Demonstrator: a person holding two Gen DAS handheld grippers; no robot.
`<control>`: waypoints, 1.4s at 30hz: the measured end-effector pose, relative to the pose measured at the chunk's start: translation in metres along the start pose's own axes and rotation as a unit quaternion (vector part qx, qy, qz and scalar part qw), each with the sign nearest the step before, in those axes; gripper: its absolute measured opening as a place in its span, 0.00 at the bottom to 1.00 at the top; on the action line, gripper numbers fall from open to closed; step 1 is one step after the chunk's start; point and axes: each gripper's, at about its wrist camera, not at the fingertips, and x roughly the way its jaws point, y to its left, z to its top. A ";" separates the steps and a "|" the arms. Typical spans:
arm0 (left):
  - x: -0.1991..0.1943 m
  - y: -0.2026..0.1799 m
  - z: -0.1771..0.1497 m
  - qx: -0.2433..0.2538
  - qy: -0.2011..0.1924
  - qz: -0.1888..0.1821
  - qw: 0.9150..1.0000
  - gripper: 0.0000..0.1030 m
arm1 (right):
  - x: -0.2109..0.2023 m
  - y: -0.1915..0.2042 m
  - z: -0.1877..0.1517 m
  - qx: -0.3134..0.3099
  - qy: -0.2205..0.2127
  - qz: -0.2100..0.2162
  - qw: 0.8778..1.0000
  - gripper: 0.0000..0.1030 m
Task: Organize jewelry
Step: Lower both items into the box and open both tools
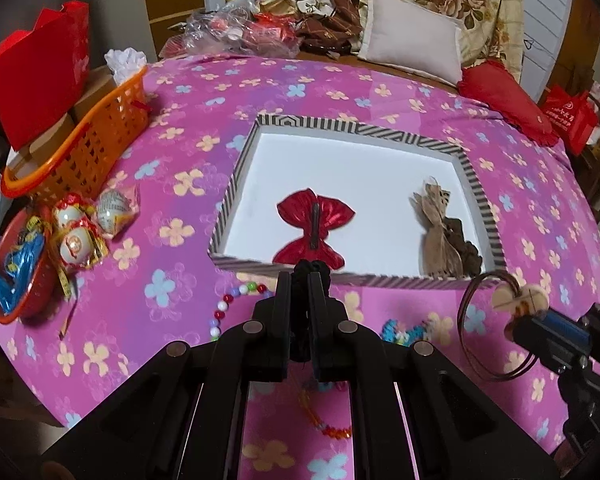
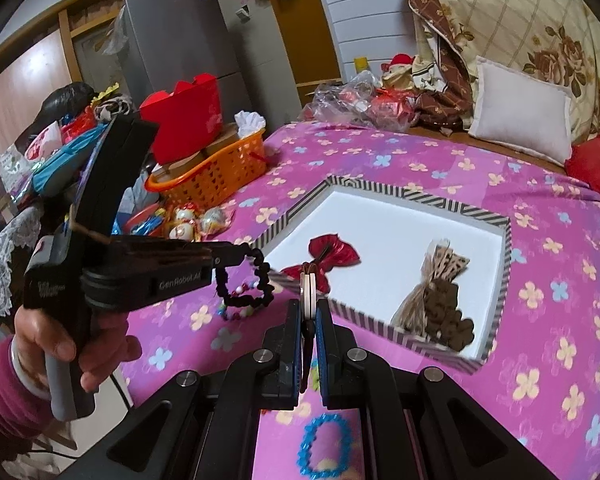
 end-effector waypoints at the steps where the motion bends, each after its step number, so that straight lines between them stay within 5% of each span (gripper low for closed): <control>1: 0.002 0.000 0.003 0.000 -0.002 0.002 1.000 0.06 | 0.002 -0.002 0.002 0.001 0.000 -0.001 1.000 0.06; 10: 0.024 -0.001 0.024 0.003 -0.009 0.017 1.000 0.06 | 0.037 -0.028 0.023 0.026 0.005 -0.002 1.000 0.06; 21: 0.077 0.004 0.047 -0.043 0.026 -0.040 0.998 0.06 | 0.101 -0.069 0.027 0.087 0.038 0.019 0.995 0.06; 34: 0.136 0.029 0.036 -0.081 0.074 0.000 0.994 0.06 | 0.144 -0.099 0.008 0.092 0.081 -0.035 0.992 0.06; 36: 0.138 0.029 0.034 -0.080 0.075 0.004 0.994 0.06 | 0.143 -0.099 0.008 0.087 0.080 -0.046 0.992 0.09; 39: 0.138 0.030 0.033 -0.082 0.072 0.012 0.994 0.06 | 0.140 -0.100 0.007 0.083 0.075 -0.059 0.992 0.28; 42: 0.136 0.029 0.033 -0.081 0.074 0.008 0.994 0.15 | 0.134 -0.097 0.008 0.081 0.069 -0.061 0.992 0.31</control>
